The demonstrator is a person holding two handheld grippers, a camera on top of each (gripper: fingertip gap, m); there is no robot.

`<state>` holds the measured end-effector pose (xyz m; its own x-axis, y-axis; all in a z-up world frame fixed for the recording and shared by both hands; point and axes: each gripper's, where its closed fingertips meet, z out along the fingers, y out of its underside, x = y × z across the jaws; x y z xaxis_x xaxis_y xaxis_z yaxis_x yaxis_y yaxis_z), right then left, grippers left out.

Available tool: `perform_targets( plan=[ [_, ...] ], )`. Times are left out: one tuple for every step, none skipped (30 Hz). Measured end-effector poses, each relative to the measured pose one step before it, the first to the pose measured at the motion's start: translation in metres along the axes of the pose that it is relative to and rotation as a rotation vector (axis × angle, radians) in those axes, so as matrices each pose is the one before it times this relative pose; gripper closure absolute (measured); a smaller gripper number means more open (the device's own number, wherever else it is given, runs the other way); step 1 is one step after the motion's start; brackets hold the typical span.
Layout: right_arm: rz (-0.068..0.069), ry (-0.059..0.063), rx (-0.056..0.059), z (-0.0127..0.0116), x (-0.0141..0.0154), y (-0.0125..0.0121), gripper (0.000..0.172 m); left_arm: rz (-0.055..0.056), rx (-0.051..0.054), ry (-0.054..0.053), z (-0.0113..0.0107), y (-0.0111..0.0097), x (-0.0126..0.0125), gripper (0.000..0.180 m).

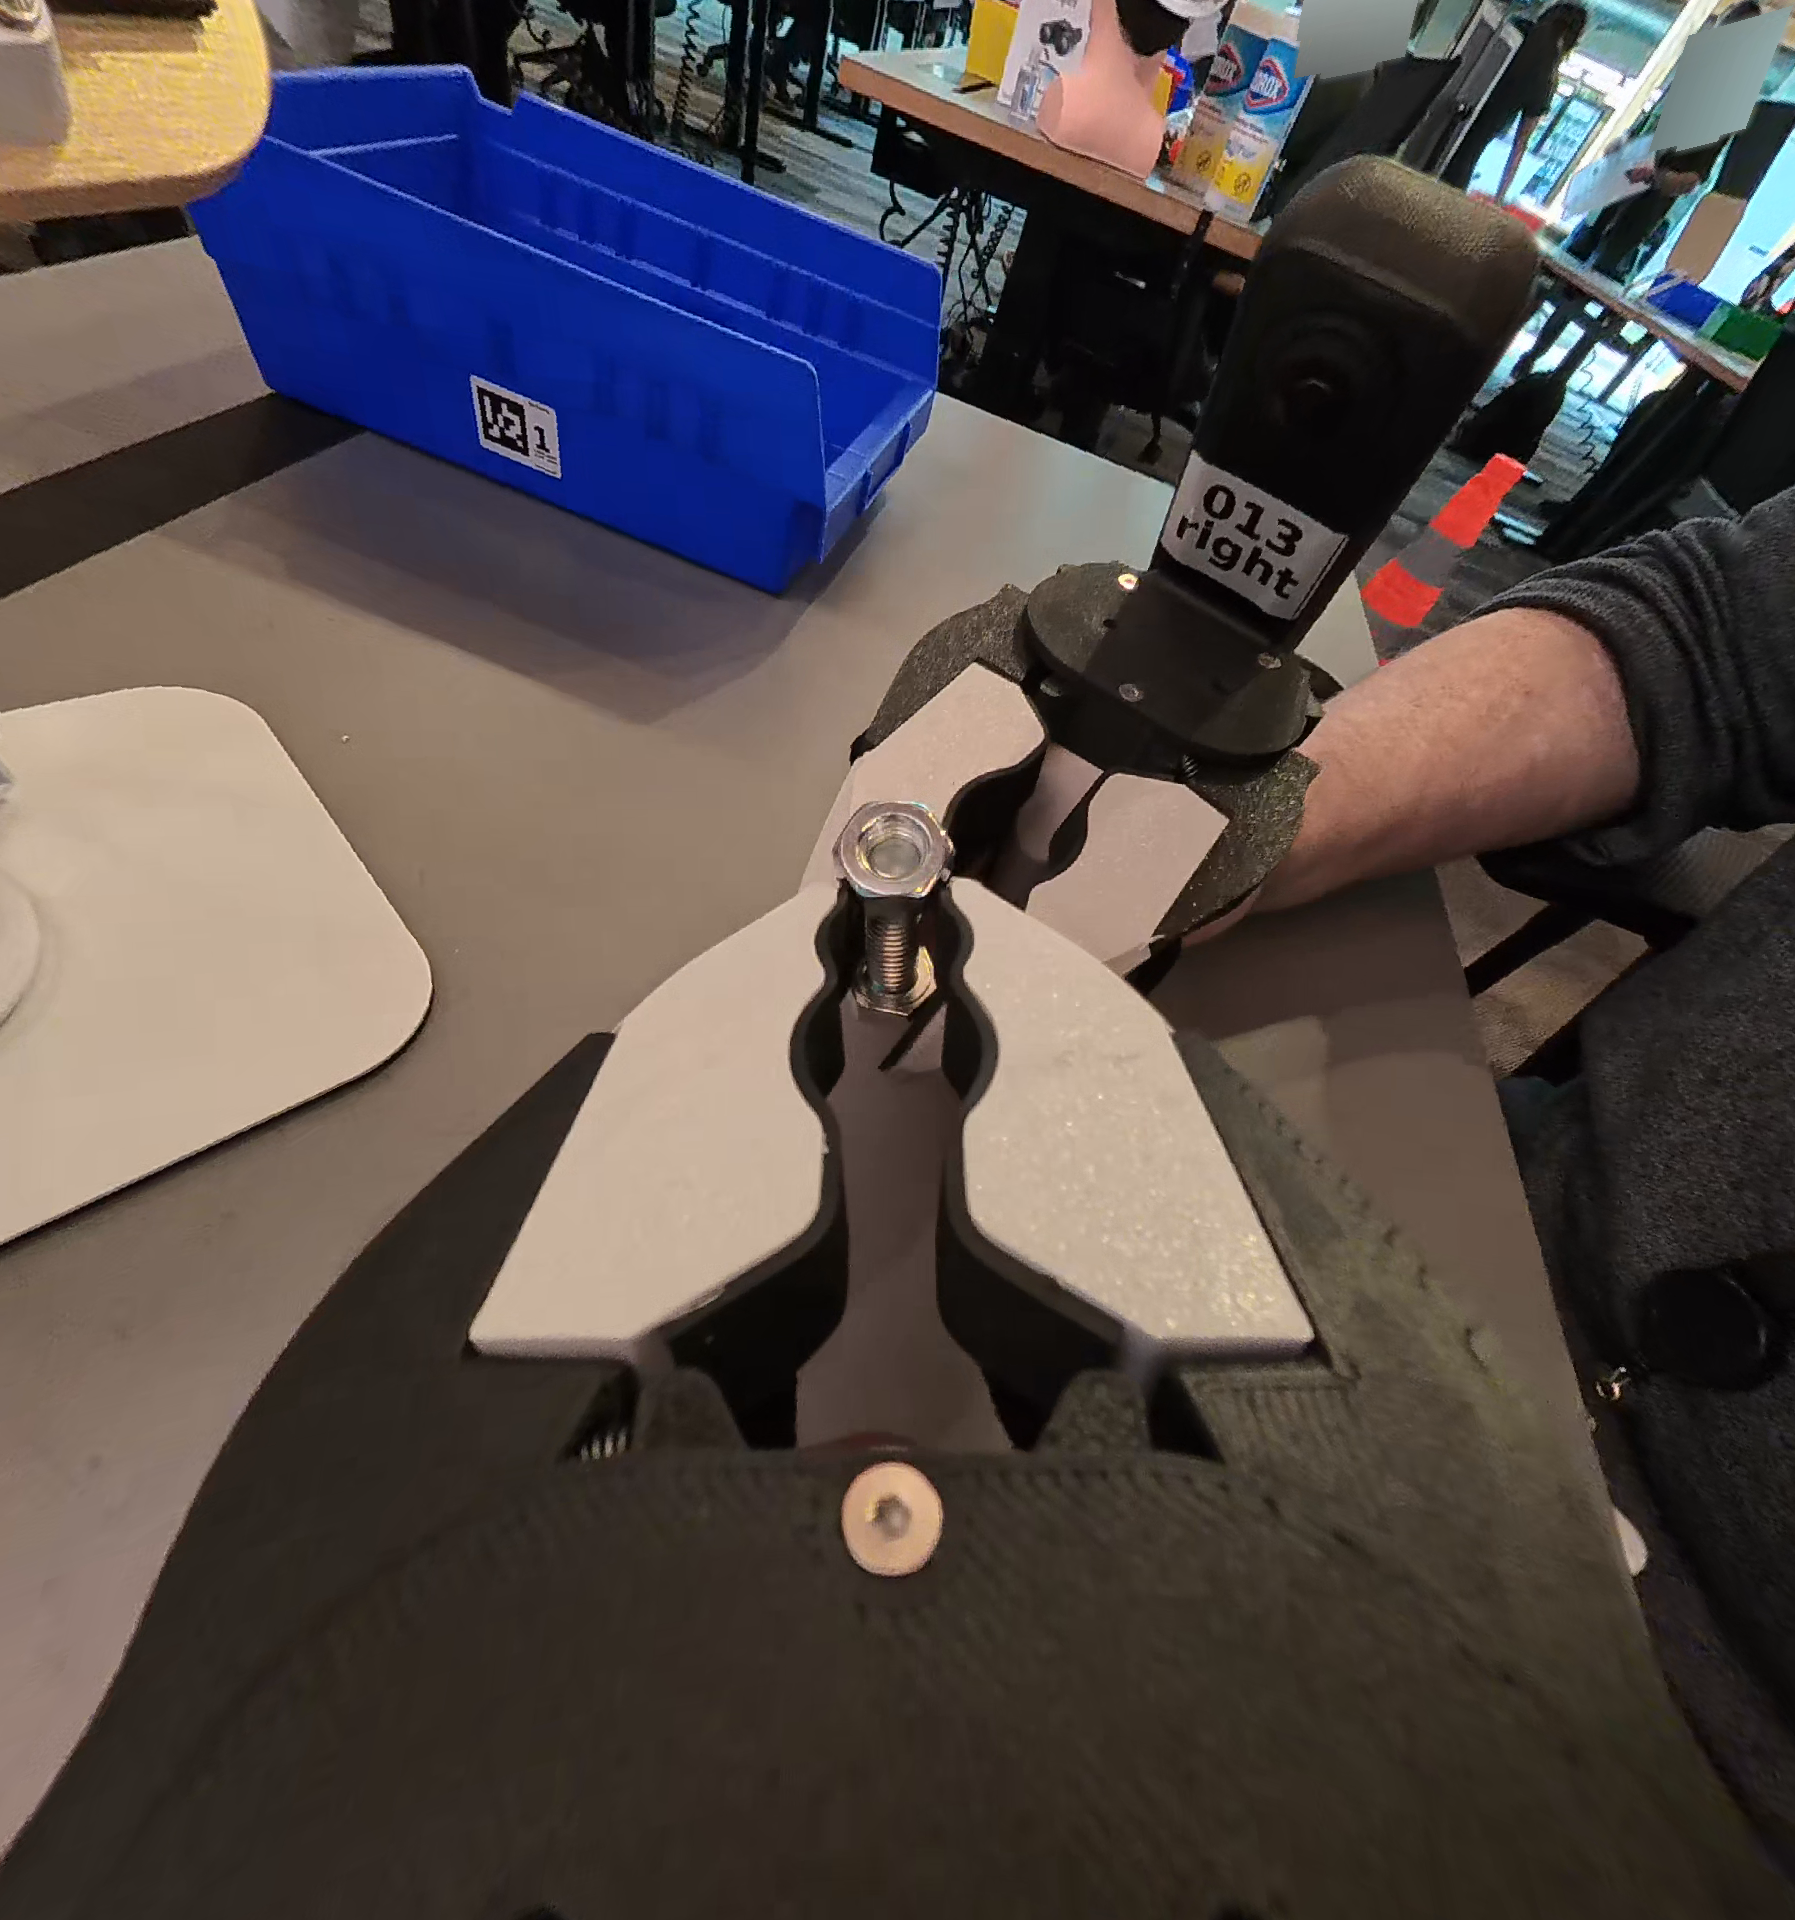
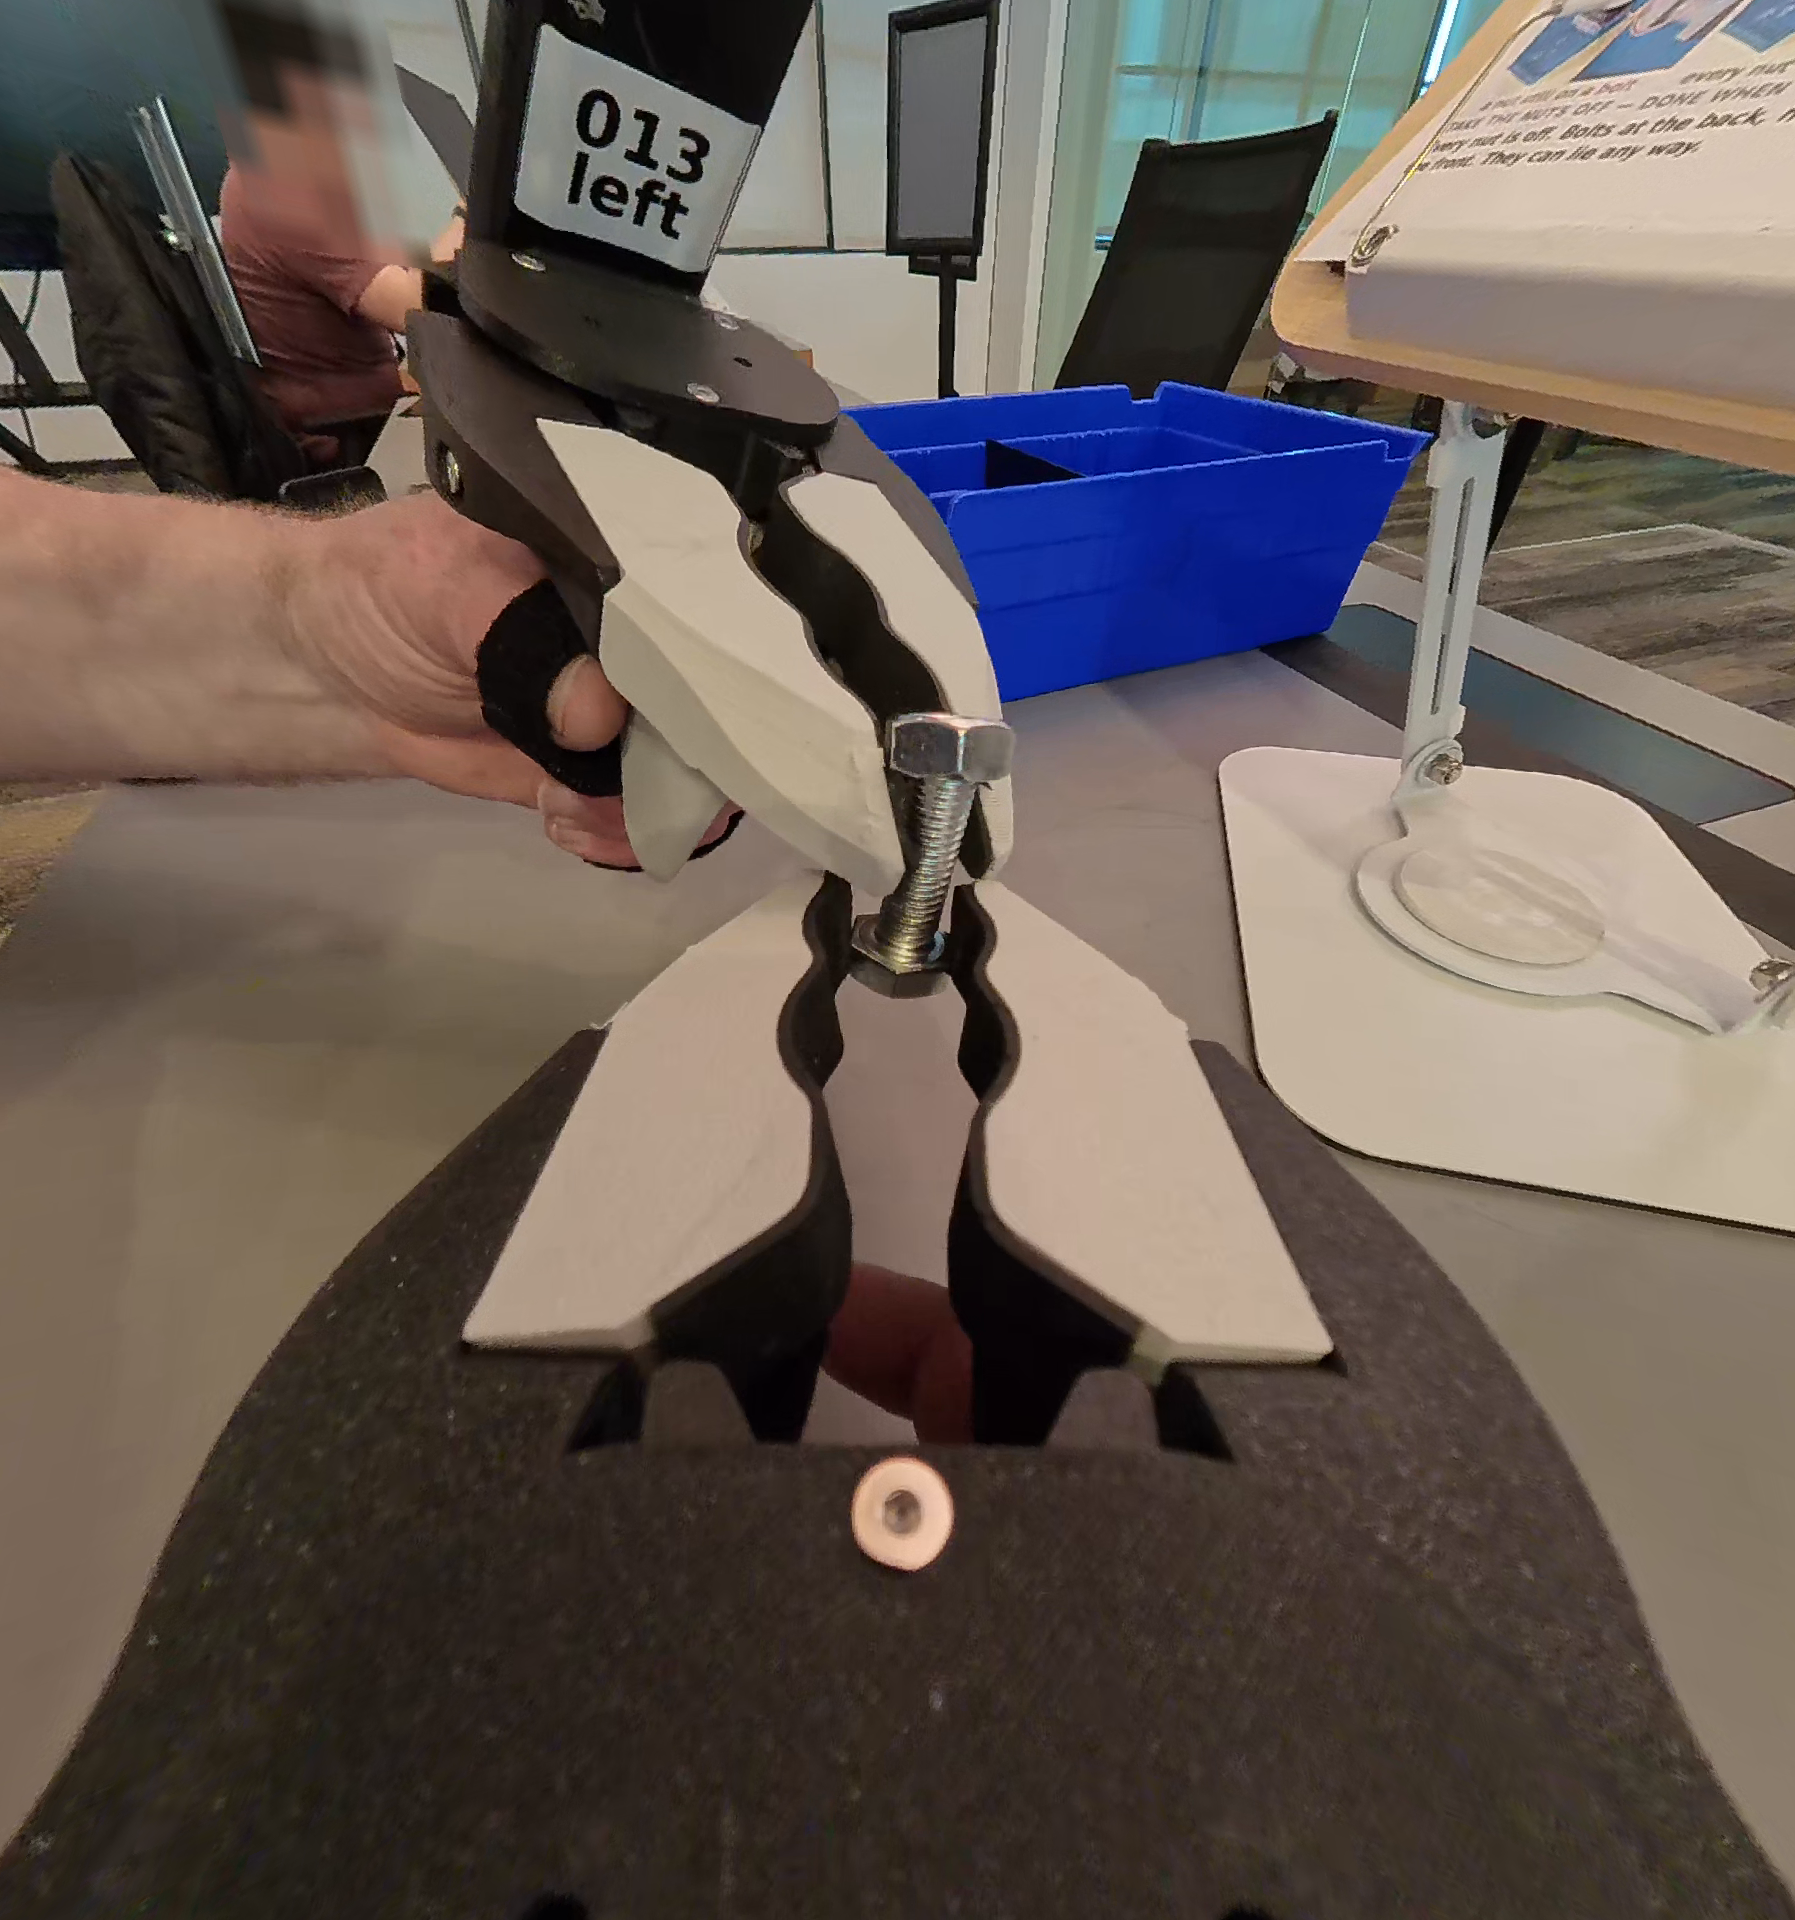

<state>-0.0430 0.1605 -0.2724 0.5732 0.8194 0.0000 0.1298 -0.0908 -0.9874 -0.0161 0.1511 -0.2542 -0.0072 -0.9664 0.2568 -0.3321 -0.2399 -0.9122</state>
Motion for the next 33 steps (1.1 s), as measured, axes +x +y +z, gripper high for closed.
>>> perform_targets(
  plan=[
    [-0.0009,-0.0018,0.0021,-0.00010,-0.00014,-0.00043,0.153,0.0093,-0.0021,-0.0034,-0.00020,-0.00021,0.00026,0.167],
    [-0.0010,-0.0003,0.0022,-0.00005,-0.00007,-0.00035,0.153,0.0056,-0.0019,-0.0018,-0.00015,-0.00011,0.00006,0.167],
    [0.0008,0.0026,0.0025,-0.00012,0.00037,-0.00028,0.153,0.0074,0.0001,-0.0044,-0.00017,-0.00024,-0.00011,0.168],
    [0.0014,0.0054,-0.0002,0.00001,0.00097,0.00012,0.153,0.0058,0.0017,-0.0071,0.00030,-0.00002,-0.00067,0.168],
    [-0.0003,-0.0037,-0.0046,0.00023,-0.00045,0.00091,0.153,-0.0038,-0.0024,0.0042,0.00046,0.00058,0.00018,0.168],
    [-0.0058,-0.0037,-0.0047,0.00022,-0.00055,0.00083,0.153,-0.0028,0.0027,0.0050,-0.00004,-0.00011,0.00020,0.168],
    [-0.0077,0.0023,-0.0037,0.00003,0.00004,0.00052,0.153,0.0000,0.0098,-0.0041,-0.00059,-0.00101,-0.00079,0.168],
    [-0.0054,0.0046,-0.0023,0.00006,0.00031,0.00005,0.153,0.0006,0.0051,-0.0015,-0.00042,-0.00046,-0.00053,0.168],
    [0.0007,-0.0007,-0.0012,0.00013,-0.00004,0.00022,0.153,-0.0002,-0.0021,0.0055,0.00009,0.00038,0.00058,0.168],
    [0.0029,-0.0006,0.0004,0.00002,-0.00015,0.00005,0.153,0.0051,-0.0022,-0.0013,-0.00006,0.00025,-0.00012,0.168],
    [0.0006,0.0013,-0.0009,0.00023,0.00003,0.00007,0.153,0.0084,0.0013,-0.0057,-0.00022,-0.00016,-0.00039,0.169],
    [0.0004,-0.0035,-0.0031,0.00033,-0.00052,0.00021,0.153,0.0030,-0.0027,0.0030,0.00003,0.00037,0.00057,0.169],
    [-0.0007,-0.0033,-0.0005,0.00017,-0.00063,0.00013,0.153,0.0012,0.0006,0.0038,-0.00020,-0.00018,0.00056,0.169],
    [-0.0006,-0.0008,0.0022,-0.00017,-0.00033,-0.00034,0.153,0.0034,0.0055,-0.0036,-0.00039,-0.00084,-0.00010,0.169],
    [0.0015,-0.0037,0.0003,-0.00013,-0.00053,-0.00042,0.153,0.0010,-0.0010,0.0046,0.00012,0.00005,0.00094,0.169],
    [-0.0007,-0.0037,-0.0038,0.00024,-0.00060,-0.00010,0.153,0.0039,-0.0107,0.0056,0.00042,0.00114,0.00111,0.169],
    [-0.0049,0.0023,-0.0029,0.00020,-0.00004,-0.00011,0.153,0.0103,-0.0061,-0.0065,0.00017,0.00063,-0.00038,0.170],
    [-0.0044,0.0027,0.0008,0.00000,-0.00005,-0.00042,0.153,0.0021,0.0023,-0.0008,-0.00015,-0.00058,-0.00008,0.169],
    [-0.0009,-0.0019,0.0002,-0.00001,-0.00040,-0.00003,0.153,-0.0010,-0.0007,0.0115,0.00004,-0.00021,0.00131,0.169],
    [-0.0006,-0.0027,-0.0031,0.00010,-0.00054,0.00033,0.153,-0.0012,-0.0066,0.0050,0.00012,0.00047,0.00044,0.169],
    [-0.0019,0.0004,-0.0003,-0.00003,-0.00004,0.00013,0.153,-0.0001,-0.0028,-0.0063,-0.00024,0.00031,-0.00111,0.168],
    [-0.0002,0.0011,0.0000,0.00008,0.00010,-0.00001,0.153,0.0008,-0.0014,0.0019,-0.00055,0.00012,0.00014,0.168],
    [-0.0008,-0.0014,-0.0015,0.00014,-0.00030,0.00014,0.153,0.0052,-0.0016,0.0016,-0.00060,0.00028,0.00038,0.169],
    [-0.0016,-0.0006,-0.0055,0.00044,-0.00030,0.00055,0.153,0.0040,-0.0046,-0.0048,-0.00020,0.00064,-0.00052,0.169],
    [-0.0028,0.0024,-0.0036,0.00035,0.00012,0.00054,0.153,0.0017,-0.0017,-0.0019,-0.00017,0.00039,-0.00019,0.170],
    [-0.0008,-0.0004,0.0000,0.00001,-0.00023,0.00020,0.153,-0.0012,0.0009,0.0060,-0.00007,0.00012,0.00073,0.171],
    [-0.0006,-0.0001,-0.0021,0.00017,-0.00006,0.00031,0.153,-0.0011,0.0001,-0.0020,0.00001,0.00028,-0.00033,0.171],
    [-0.0063,0.0008,-0.0059,0.00003,0.00013,0.00076,0.153,-0.0004,-0.0031,0.0000,0.00017,0.00063,-0.00025,0.171],
    [-0.0058,-0.0015,-0.0044,-0.00005,-0.00009,0.00050,0.153,0.0004,-0.0017,0.0030,0.00010,0.00054,0.00018,0.171],
    [-0.0022,-0.0021,-0.0005,-0.00031,-0.00008,-0.00019,0.153,0.0024,0.0054,0.0035,-0.00021,-0.00026,0.00026,0.172],
    [-0.0012,-0.0003,-0.0032,0.00004,0.00021,0.00006,0.153,0.0014,0.0069,-0.0003,-0.00023,-0.00023,-0.00027,0.172],
    [-0.0045,0.0001,-0.0087,0.00018,0.00023,0.00065,0.153,0.0004,0.0032,0.0002,0.00023,0.00050,-0.00026,0.171],
    [-0.0088,-0.0009,-0.0086,0.00028,-0.00033,0.00108,0.153,-0.0003,-0.0022,0.0038,-0.00019,0.00115,-0.00005,0.171]
  ],
)
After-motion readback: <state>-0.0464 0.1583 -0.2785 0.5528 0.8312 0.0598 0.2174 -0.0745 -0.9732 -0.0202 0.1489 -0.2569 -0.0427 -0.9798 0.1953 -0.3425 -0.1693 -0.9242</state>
